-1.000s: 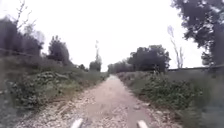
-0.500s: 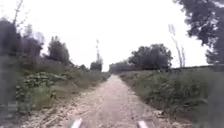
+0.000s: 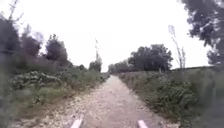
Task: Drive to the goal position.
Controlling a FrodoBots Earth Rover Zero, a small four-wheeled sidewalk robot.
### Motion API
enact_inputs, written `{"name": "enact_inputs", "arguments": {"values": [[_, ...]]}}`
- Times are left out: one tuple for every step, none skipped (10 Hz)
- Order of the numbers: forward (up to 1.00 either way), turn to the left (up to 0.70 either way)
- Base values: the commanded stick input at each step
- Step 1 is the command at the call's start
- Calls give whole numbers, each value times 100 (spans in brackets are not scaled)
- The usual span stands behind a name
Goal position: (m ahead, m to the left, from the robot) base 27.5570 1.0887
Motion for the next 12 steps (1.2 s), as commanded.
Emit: {"name": "enact_inputs", "arguments": {"values": [[70,0],[70,-24],[70,-23],[70,-2],[70,0],[70,0],[70,0],[70,0],[70,0],[70,0],[70,0],[70,0]]}}
